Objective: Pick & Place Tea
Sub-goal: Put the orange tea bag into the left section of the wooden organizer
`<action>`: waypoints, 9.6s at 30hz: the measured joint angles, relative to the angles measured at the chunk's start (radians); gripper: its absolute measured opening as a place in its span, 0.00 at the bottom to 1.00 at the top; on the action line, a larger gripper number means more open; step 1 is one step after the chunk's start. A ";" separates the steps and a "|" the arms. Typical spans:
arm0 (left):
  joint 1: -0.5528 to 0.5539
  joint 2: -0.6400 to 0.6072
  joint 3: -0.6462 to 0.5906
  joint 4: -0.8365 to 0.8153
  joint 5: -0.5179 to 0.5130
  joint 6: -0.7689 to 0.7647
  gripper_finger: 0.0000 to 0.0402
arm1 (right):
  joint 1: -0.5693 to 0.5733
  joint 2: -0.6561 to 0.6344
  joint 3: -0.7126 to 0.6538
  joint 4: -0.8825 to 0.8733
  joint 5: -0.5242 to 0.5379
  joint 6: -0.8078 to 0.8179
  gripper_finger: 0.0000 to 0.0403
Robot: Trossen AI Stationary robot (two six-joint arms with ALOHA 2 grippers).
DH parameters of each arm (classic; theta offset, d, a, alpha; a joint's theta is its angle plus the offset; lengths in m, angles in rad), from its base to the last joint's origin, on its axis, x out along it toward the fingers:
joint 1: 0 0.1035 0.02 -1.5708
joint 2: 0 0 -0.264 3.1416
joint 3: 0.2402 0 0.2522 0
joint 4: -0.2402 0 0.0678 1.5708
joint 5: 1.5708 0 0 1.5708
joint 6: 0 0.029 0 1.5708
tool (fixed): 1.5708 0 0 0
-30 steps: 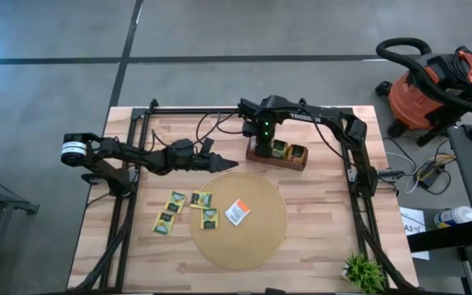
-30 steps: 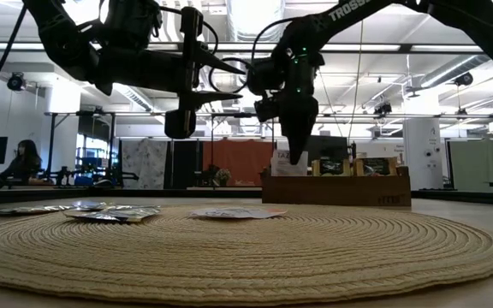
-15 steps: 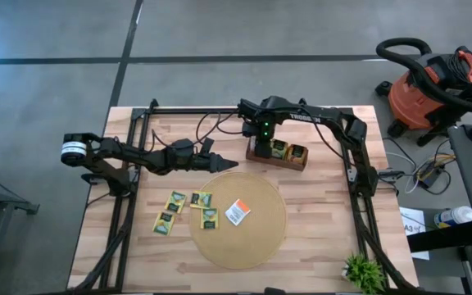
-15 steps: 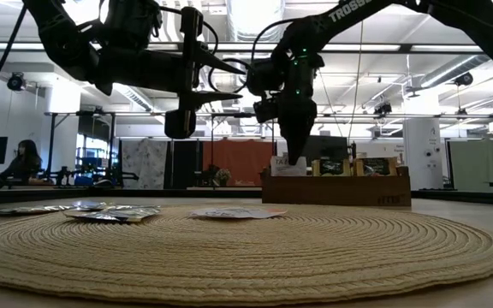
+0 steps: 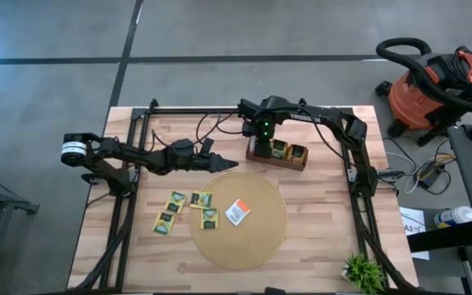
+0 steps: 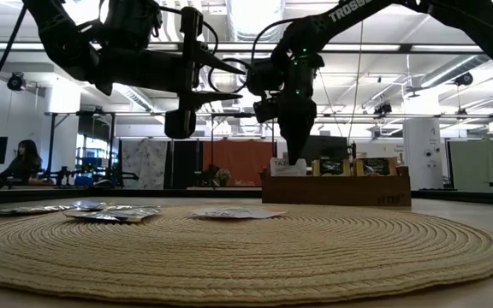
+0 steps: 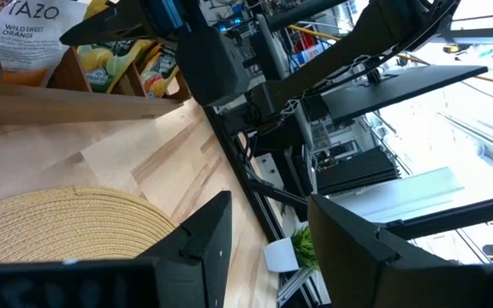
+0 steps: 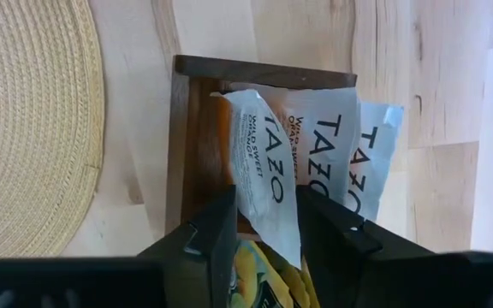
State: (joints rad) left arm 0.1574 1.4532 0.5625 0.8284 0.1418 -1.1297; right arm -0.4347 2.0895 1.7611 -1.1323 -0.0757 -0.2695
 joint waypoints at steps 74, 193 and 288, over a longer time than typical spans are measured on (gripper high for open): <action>-0.007 0.000 -0.001 -0.069 0.007 0.005 0.37 | 0.267 -0.233 -0.092 0.022 -0.053 0.331 0.19; -0.390 -0.012 0.087 -0.748 -0.323 -0.047 0.01 | 0.644 -0.065 -0.542 0.912 0.093 0.968 0.12; -0.386 0.192 0.127 -0.547 -0.177 -0.029 0.00 | 0.646 -0.075 -0.542 0.999 0.075 0.897 0.12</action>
State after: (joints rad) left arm -0.2291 1.6454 0.6895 0.2810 -0.0352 -1.1586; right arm 0.2115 2.0145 1.2194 -0.1337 -0.0002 0.6270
